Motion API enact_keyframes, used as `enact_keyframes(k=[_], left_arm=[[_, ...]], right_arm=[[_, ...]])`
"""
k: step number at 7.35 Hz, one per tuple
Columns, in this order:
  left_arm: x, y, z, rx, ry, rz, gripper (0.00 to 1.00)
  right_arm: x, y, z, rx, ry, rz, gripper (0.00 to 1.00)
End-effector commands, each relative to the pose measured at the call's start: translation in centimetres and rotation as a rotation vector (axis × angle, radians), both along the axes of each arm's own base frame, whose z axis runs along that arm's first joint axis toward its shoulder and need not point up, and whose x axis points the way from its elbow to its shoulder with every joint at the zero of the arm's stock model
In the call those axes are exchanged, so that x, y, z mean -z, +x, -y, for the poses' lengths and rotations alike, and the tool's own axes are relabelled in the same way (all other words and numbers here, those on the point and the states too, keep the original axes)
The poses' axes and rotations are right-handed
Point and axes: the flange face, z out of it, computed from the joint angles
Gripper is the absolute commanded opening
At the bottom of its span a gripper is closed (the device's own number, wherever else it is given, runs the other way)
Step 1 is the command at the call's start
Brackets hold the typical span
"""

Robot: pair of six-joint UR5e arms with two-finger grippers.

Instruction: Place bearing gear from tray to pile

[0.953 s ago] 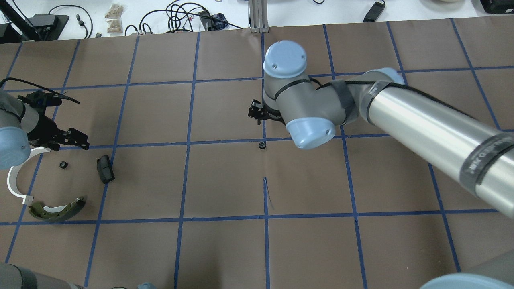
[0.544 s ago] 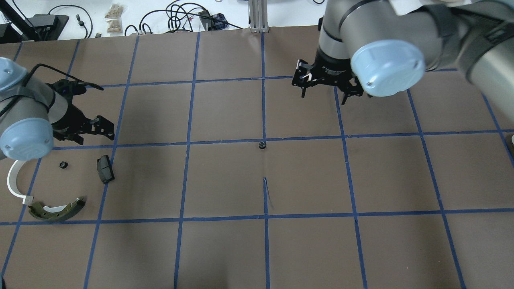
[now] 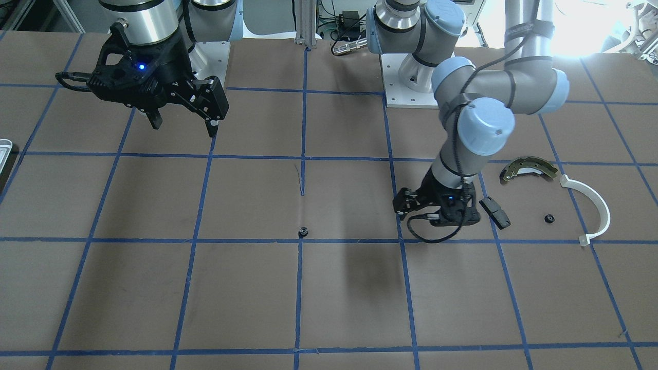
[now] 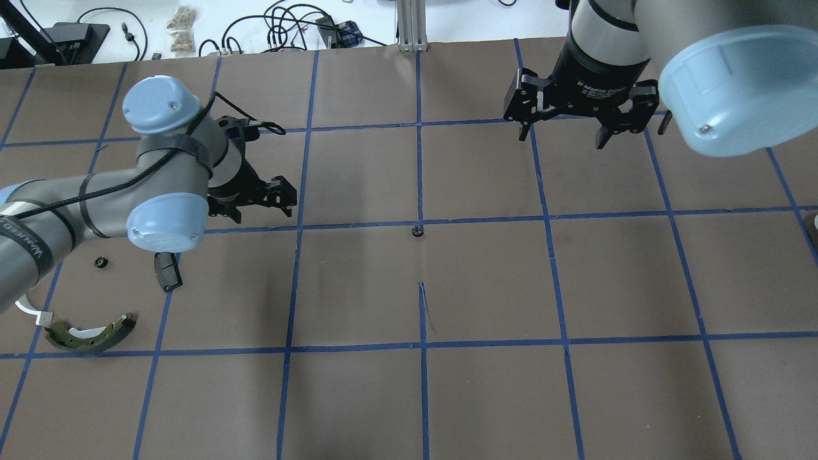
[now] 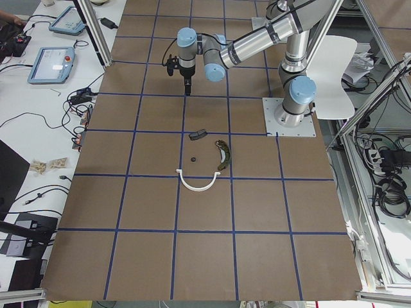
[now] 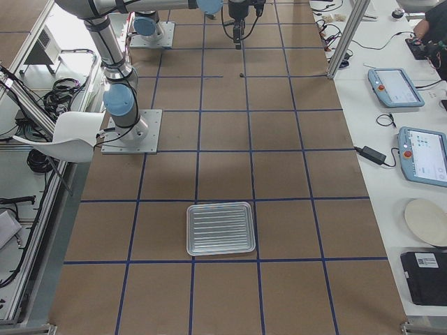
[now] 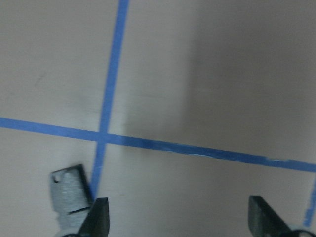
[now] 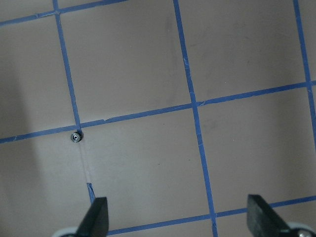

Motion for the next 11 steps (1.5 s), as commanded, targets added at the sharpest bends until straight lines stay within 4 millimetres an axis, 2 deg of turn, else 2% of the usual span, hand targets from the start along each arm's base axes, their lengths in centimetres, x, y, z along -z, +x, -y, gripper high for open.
enact_keyframes(k=[1, 2, 4, 5, 6, 7, 8, 9, 10, 11], left_arm=[[-0.4, -9.1, 0.0, 0.058, -0.012, 0.001, 1.00], [-0.4, -12.1, 0.7, -0.004, -0.018, -0.011, 1.00], [1.9, -17.1, 0.1, -0.007, 0.008, -0.017, 1.00], [3.5, -19.0, -0.2, -0.016, 0.030, -0.008, 1.00], [4.8, -20.9, -0.5, -0.033, 0.041, 0.003, 1.00], [5.0, -22.5, 0.2, -0.052, 0.033, 0.000, 1.00], [6.1, -23.4, 0.7, -0.039, 0.039, 0.016, 0.98], [7.7, -23.3, 0.9, -0.047, 0.049, 0.057, 0.98], [8.5, -23.3, 0.9, -0.030, 0.055, 0.065, 0.93], [8.5, -23.4, 1.0, -0.027, 0.054, 0.065, 0.81]], right_arm=[[0.0, -0.3, -0.1, -0.103, 0.025, -0.008, 1.00], [-0.3, -0.7, 0.1, -0.105, 0.019, -0.007, 1.00], [-0.7, -2.4, 0.7, -0.066, 0.020, 0.061, 1.00], [-1.1, -2.9, 0.4, -0.063, 0.048, 0.047, 1.00], [-2.0, -2.9, 0.3, -0.143, 0.066, 0.040, 1.00], [-2.1, -2.6, 0.1, -0.173, 0.058, 0.036, 1.00], [-2.1, -2.5, 0.1, -0.181, 0.055, 0.039, 1.00], [-2.3, -2.4, 0.3, -0.181, 0.037, 0.040, 1.00], [-2.4, -2.5, 0.4, -0.183, 0.020, 0.037, 1.00], [-2.4, -2.4, 0.5, -0.183, 0.019, 0.039, 1.00]])
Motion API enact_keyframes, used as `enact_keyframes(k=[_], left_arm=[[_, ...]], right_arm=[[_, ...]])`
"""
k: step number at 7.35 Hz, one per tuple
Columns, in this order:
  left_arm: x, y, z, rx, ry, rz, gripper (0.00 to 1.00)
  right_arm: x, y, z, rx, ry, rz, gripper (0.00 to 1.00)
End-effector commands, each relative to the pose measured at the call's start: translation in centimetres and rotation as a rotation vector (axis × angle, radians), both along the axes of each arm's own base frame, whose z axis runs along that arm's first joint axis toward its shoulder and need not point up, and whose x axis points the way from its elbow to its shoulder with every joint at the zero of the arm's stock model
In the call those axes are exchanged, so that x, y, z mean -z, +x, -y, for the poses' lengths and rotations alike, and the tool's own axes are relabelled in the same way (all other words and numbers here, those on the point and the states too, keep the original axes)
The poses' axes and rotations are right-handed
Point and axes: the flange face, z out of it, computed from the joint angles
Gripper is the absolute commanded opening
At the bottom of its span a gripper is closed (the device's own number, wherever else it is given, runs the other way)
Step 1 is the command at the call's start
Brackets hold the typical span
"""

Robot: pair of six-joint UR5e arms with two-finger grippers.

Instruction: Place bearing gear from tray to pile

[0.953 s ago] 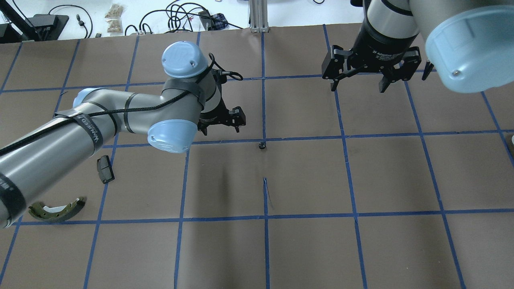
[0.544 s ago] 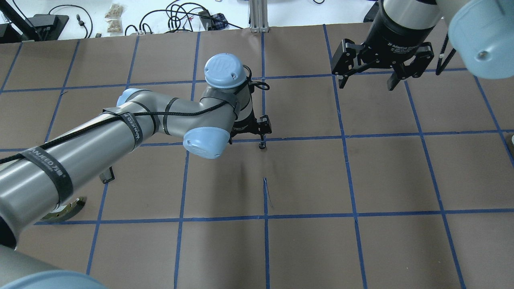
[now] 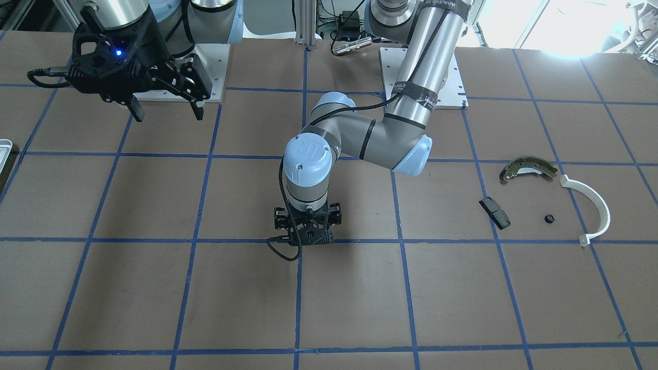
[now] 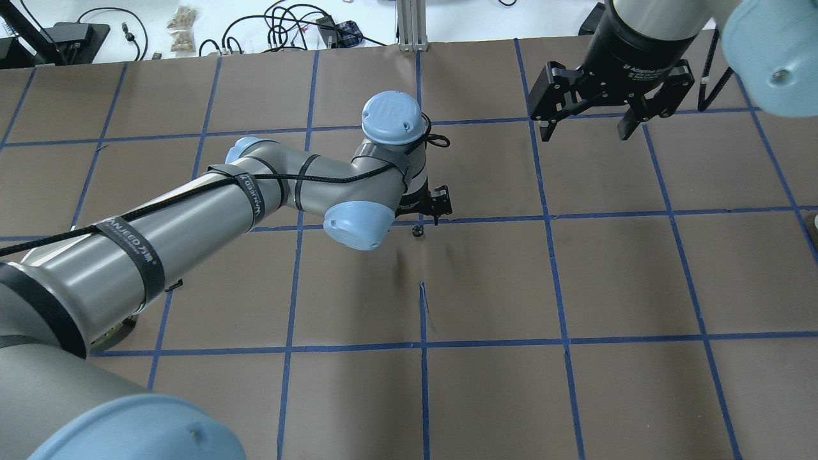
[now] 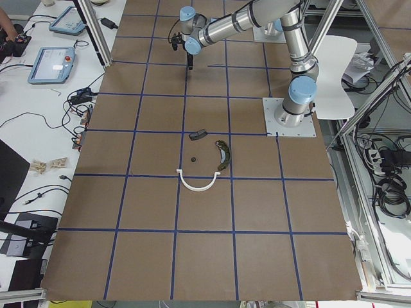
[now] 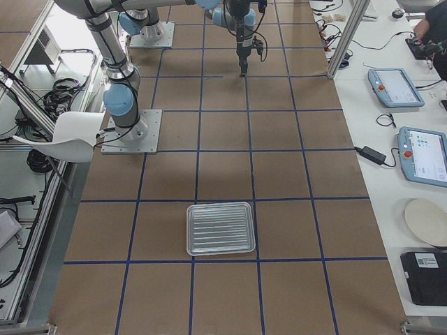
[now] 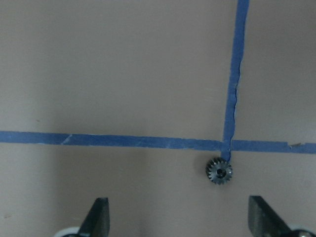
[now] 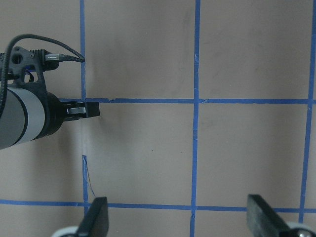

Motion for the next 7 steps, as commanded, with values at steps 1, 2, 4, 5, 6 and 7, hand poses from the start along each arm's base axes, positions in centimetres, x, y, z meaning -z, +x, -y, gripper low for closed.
enact_keyframes(k=[1, 2, 4, 5, 6, 7], left_arm=[[0.5, -0.2, 0.1, 0.007, 0.003, 0.006, 0.68], [0.5, -0.3, 0.0, -0.001, 0.010, -0.007, 0.55], [0.5, -0.3, 0.0, 0.006, 0.009, -0.008, 0.23], [0.3, -0.4, 0.0, 0.009, 0.007, -0.011, 0.11], [-2.0, 0.2, 0.5, 0.015, -0.027, -0.029, 0.07], [-4.2, 2.3, 1.7, 0.001, -0.036, -0.038, 0.07]], right_arm=[[-0.1, 0.0, 0.2, -0.002, -0.015, 0.002, 1.00], [0.0, 0.0, 0.3, 0.000, -0.014, 0.002, 1.00], [-0.2, 0.1, 0.7, 0.000, -0.043, 0.002, 1.00], [-0.2, 0.1, 0.7, 0.000, -0.043, 0.002, 1.00], [-0.1, 0.1, 0.7, -0.002, -0.041, 0.002, 1.00], [0.0, -0.3, 0.8, 0.003, -0.036, -0.001, 1.00]])
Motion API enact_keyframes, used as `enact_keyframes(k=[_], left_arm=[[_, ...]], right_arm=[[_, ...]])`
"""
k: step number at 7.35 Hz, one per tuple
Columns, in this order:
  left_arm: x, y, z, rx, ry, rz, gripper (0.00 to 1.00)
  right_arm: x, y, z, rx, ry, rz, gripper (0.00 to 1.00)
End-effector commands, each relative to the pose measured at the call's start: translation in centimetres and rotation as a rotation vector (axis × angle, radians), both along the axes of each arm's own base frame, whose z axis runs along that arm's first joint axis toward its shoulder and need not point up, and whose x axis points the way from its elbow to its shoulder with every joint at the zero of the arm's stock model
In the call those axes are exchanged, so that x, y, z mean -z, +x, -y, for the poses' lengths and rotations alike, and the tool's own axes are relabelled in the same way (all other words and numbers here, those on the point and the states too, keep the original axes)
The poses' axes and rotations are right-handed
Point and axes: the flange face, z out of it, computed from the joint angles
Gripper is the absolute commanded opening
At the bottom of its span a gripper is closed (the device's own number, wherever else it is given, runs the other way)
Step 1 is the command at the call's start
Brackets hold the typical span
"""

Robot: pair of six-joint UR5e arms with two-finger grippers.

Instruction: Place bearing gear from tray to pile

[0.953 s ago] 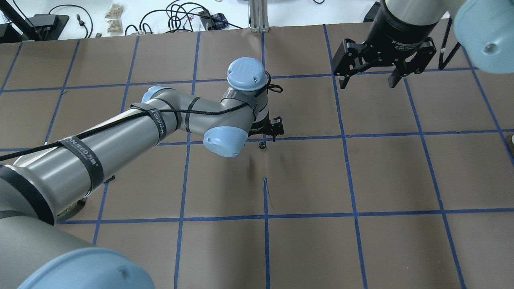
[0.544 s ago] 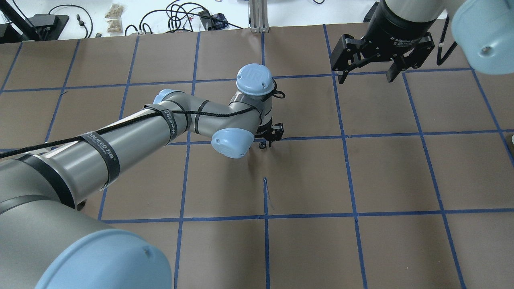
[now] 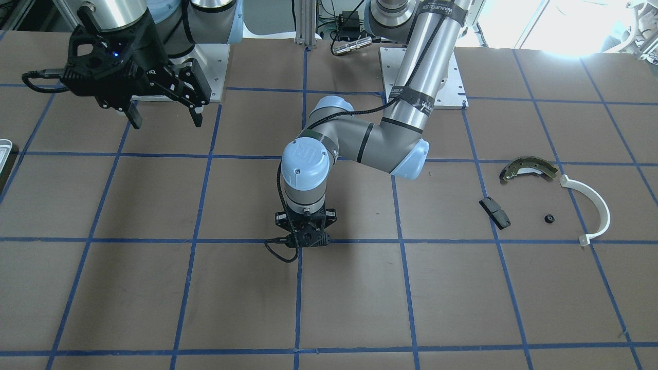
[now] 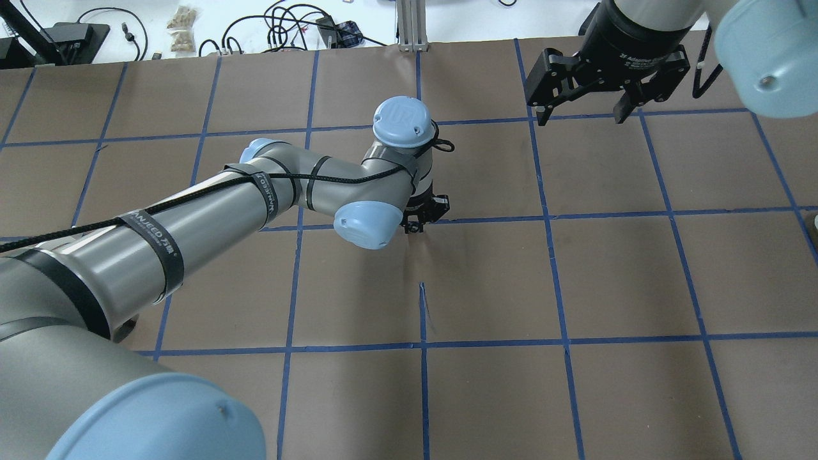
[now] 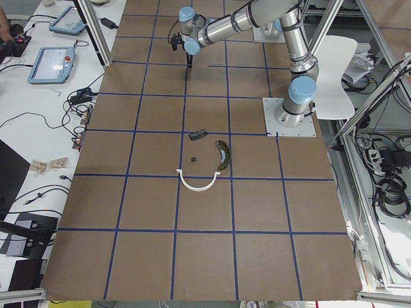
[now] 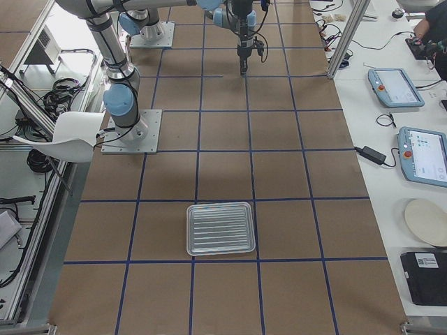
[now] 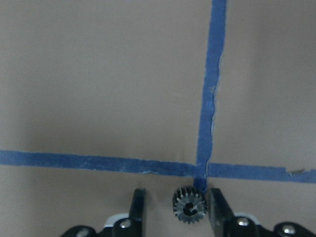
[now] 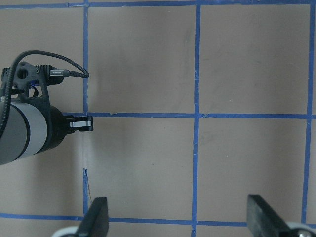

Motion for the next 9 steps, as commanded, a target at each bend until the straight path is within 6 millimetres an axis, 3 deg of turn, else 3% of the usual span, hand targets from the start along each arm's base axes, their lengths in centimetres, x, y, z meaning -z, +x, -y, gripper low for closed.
enact_keyframes(k=[1, 2, 3, 5, 8, 9], left_arm=[[-4.9, 6.8, 2.5, -0.029, 0.019, -0.013, 0.07], [-8.6, 12.3, 3.5, -0.085, -0.005, -0.044, 0.07], [-10.7, 18.0, 3.5, -0.053, 0.043, -0.026, 0.07], [-13.1, 30.1, 2.7, -0.094, 0.101, 0.055, 0.07], [-8.9, 46.0, -1.2, 0.030, 0.108, 0.016, 0.07], [-6.4, 49.8, -2.4, 0.024, 0.081, 0.021, 0.07]], right_arm=[[0.2, -0.3, 0.0, 0.003, 0.009, -0.002, 1.00], [0.1, -0.3, 0.0, 0.003, 0.006, -0.002, 1.00], [0.0, -0.2, 0.0, 0.000, 0.000, -0.002, 1.00], [0.1, -0.2, 0.0, 0.002, 0.002, -0.001, 1.00], [-0.1, -0.3, 0.0, 0.005, -0.003, -0.003, 1.00], [-0.1, -0.2, -0.1, 0.002, -0.003, -0.003, 1.00]])
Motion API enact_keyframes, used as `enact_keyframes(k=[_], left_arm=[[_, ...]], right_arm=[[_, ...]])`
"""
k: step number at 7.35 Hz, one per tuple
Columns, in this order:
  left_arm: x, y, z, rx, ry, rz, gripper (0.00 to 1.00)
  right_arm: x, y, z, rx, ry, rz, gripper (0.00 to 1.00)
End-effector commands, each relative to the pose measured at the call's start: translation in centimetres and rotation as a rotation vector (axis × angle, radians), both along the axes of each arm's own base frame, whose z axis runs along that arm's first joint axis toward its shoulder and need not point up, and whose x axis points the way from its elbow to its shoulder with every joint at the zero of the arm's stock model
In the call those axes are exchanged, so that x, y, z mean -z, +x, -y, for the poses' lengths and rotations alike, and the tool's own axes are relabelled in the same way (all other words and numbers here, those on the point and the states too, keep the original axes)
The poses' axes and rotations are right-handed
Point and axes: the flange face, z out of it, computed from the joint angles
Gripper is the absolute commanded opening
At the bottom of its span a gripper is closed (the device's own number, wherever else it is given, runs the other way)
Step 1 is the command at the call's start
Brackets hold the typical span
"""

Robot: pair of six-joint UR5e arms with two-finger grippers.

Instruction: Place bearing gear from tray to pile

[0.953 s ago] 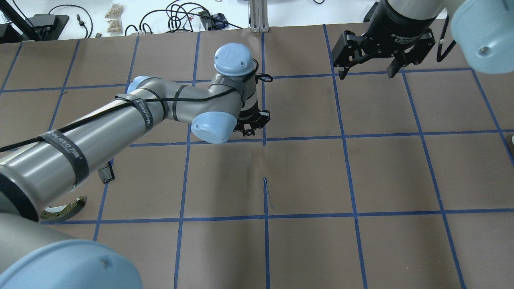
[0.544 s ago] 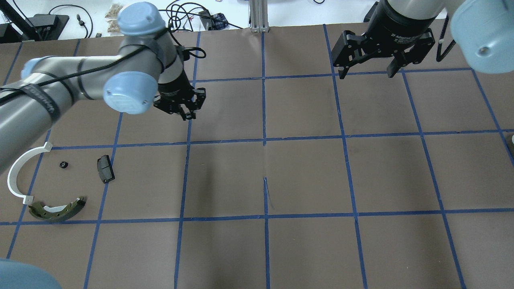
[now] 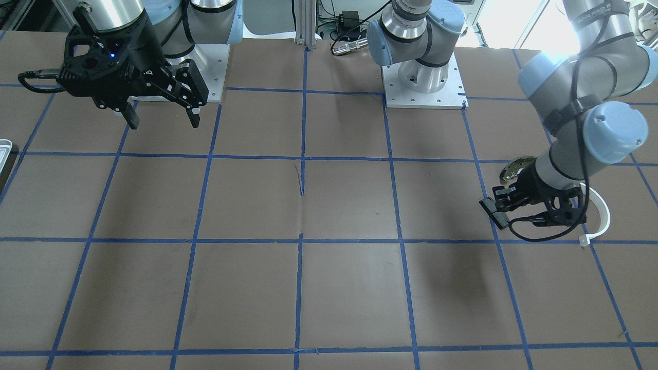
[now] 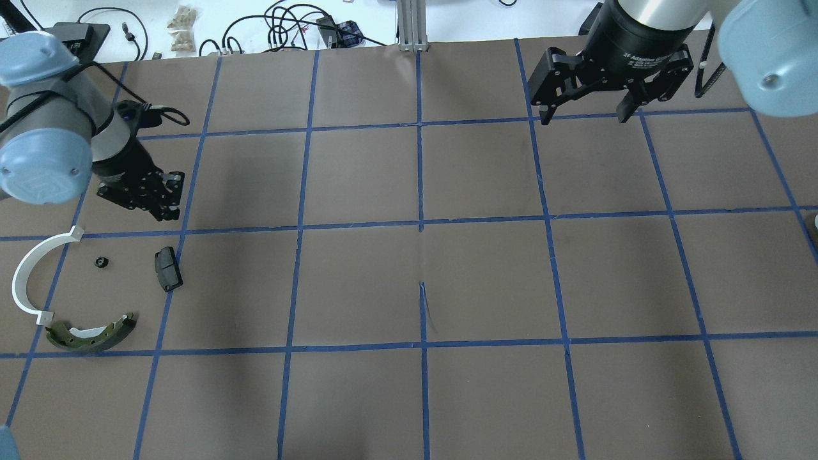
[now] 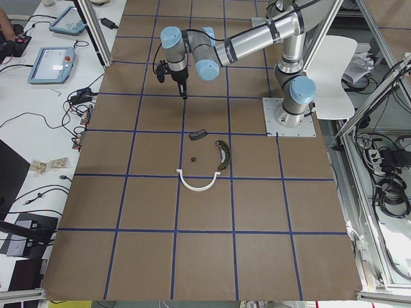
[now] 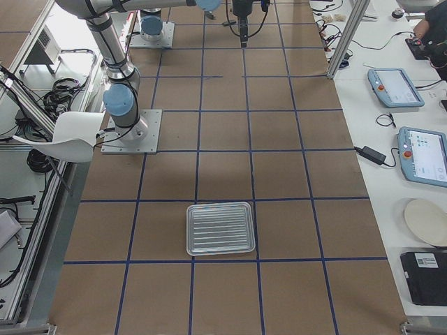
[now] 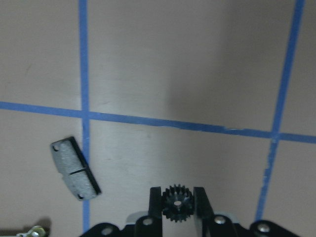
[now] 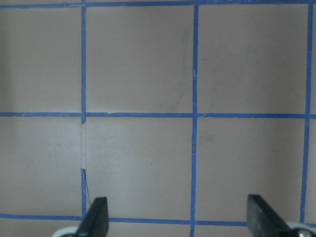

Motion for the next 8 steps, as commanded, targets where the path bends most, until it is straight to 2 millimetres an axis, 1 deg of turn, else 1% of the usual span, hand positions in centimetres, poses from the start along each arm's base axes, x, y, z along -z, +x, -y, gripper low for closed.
enact_keyframes(k=[1, 2, 3, 5, 6, 8], left_arm=[[4.8, 7.8, -2.7, 0.040, -0.062, 0.016, 0.07], [6.4, 9.3, -3.1, 0.048, -0.057, 0.012, 0.07], [7.5, 10.2, -3.7, 0.037, -0.042, 0.005, 0.07], [8.6, 10.9, -3.4, 0.041, -0.067, 0.028, 0.07], [8.9, 11.2, -3.0, 0.069, -0.064, 0.027, 0.07], [9.7, 11.6, -3.0, 0.068, -0.065, 0.025, 0.07]], right_arm=[[0.0, -0.1, 0.0, 0.002, -0.001, 0.000, 1.00], [0.0, -0.1, 0.0, 0.002, -0.001, 0.000, 1.00], [-0.1, -0.1, -0.1, 0.002, 0.000, 0.000, 1.00], [-0.2, 0.1, -0.2, -0.001, -0.001, 0.000, 1.00], [-0.1, 0.1, -0.1, -0.004, -0.001, 0.001, 1.00], [0.0, 0.1, -0.1, -0.003, -0.001, 0.001, 1.00]])
